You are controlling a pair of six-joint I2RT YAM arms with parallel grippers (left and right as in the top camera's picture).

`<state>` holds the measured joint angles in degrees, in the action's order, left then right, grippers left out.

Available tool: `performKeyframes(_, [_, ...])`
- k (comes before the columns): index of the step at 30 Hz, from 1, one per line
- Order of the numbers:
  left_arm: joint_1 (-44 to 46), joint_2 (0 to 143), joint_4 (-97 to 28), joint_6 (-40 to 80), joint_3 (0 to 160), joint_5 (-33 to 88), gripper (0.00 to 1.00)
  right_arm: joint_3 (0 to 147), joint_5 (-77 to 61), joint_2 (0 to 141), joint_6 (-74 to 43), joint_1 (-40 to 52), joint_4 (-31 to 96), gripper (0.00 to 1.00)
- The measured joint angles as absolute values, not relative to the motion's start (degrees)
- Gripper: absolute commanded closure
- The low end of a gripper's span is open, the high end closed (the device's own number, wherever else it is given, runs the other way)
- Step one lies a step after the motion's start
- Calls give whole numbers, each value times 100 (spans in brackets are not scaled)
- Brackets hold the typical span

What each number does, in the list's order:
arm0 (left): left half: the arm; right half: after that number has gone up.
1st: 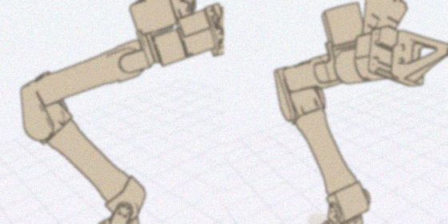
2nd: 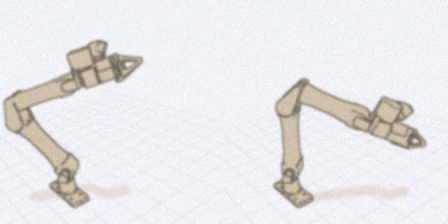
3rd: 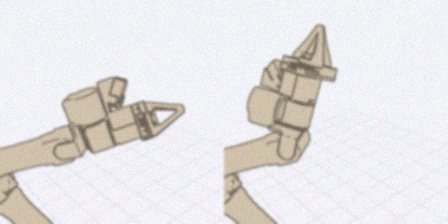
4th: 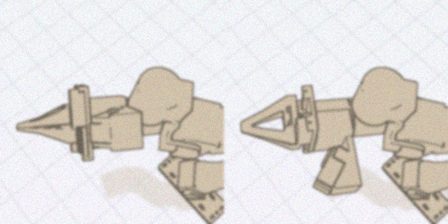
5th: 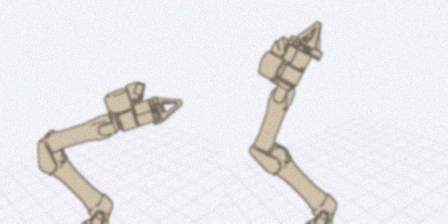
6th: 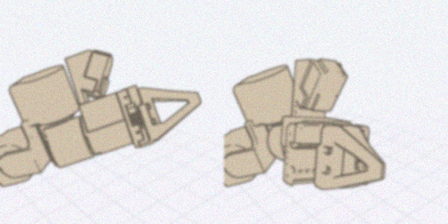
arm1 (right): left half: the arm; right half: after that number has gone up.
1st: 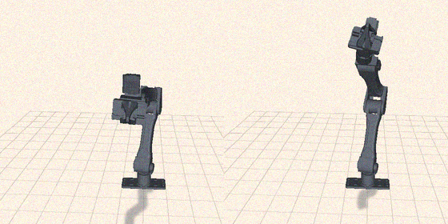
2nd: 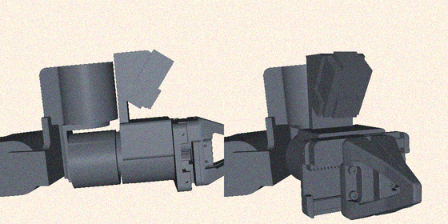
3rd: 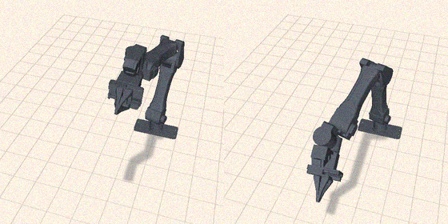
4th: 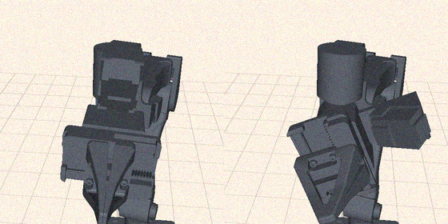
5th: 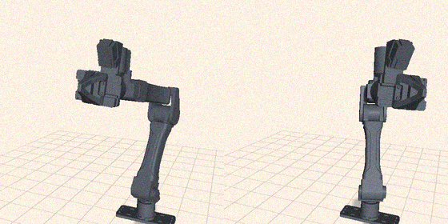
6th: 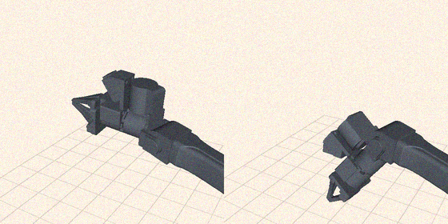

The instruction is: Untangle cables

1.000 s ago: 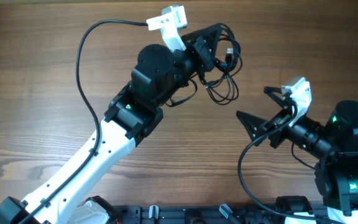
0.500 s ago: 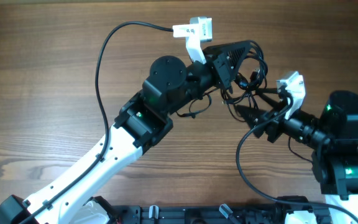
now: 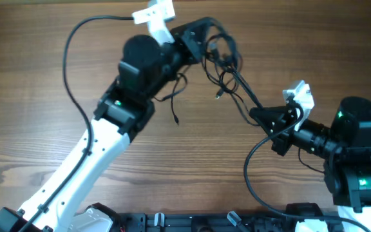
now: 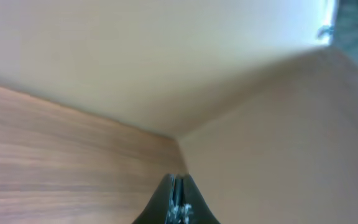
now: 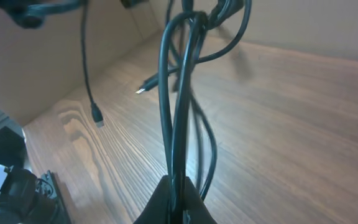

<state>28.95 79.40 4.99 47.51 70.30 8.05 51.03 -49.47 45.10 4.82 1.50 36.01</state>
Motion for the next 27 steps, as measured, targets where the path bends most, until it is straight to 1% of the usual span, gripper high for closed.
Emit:
performKeyframes(6, [2519,7926,32,5000,7030,888,96,5103,-4617,4364,451,165,3603,96])
performKeyframes(7, [2508,7926,21,5011,7030,939,96,5103,-4410,4313,355,172,3603,78])
performKeyframes(8, [2502,7926,21,5024,7030,1020,96,5103,-4250,4283,272,174,3607,58])
performKeyframes(10, [2475,7926,108,5024,7030,1238,96,5103,-3988,4250,106,174,3638,35])
performKeyframes(11, [2434,7926,169,5022,7030,1402,96,5103,-3903,4241,54,174,3642,28])
performKeyframes(13, [2368,7920,185,5022,7032,1754,96,5103,-3813,4241,-12,174,3647,25])
performKeyframes(17, [2355,7920,196,5022,7032,2265,96,5103,-3795,4241,-196,174,3647,26])
performKeyframes(21, [2436,7920,292,5026,7032,2434,96,5103,-4619,4241,-123,174,3640,26])
performKeyframes(25, [2829,7915,832,5026,7032,2445,96,5103,-5356,4241,-75,174,3579,26])
performKeyframes(27, [3085,7915,1022,5026,7032,2246,96,5103,-5710,4239,-58,174,3573,26])
